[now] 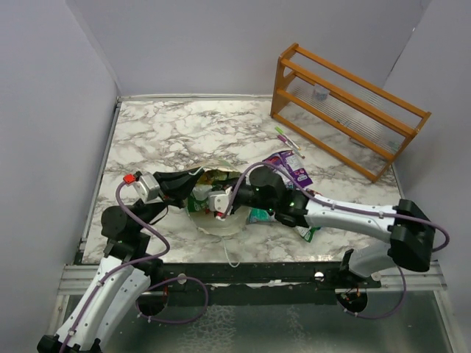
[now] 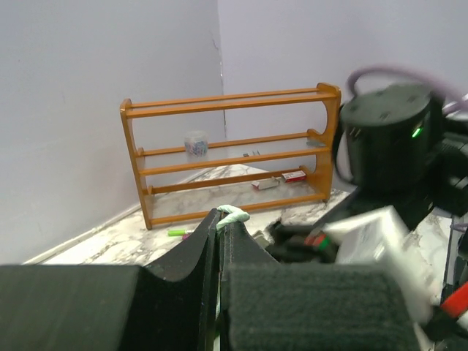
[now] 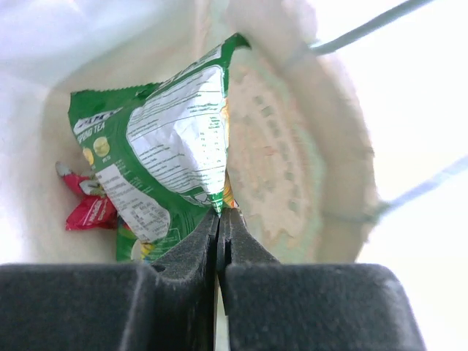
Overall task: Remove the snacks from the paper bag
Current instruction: Take out the snack from the paper bag.
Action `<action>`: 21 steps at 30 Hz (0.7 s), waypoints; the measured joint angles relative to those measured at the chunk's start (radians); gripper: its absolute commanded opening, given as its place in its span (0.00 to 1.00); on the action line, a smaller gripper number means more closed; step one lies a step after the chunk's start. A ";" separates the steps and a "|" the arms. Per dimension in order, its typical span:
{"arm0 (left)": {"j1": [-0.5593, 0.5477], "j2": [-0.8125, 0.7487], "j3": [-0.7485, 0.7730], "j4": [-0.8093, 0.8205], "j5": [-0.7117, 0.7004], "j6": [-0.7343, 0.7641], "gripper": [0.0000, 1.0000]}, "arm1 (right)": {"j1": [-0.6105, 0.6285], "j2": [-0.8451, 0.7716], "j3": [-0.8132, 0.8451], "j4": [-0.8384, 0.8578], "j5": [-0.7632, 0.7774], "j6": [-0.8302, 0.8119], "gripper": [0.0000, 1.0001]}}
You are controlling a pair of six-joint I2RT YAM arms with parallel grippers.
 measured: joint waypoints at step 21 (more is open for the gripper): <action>0.006 0.026 0.000 -0.006 0.000 0.000 0.00 | 0.000 -0.695 -0.022 -0.286 -0.101 0.142 0.01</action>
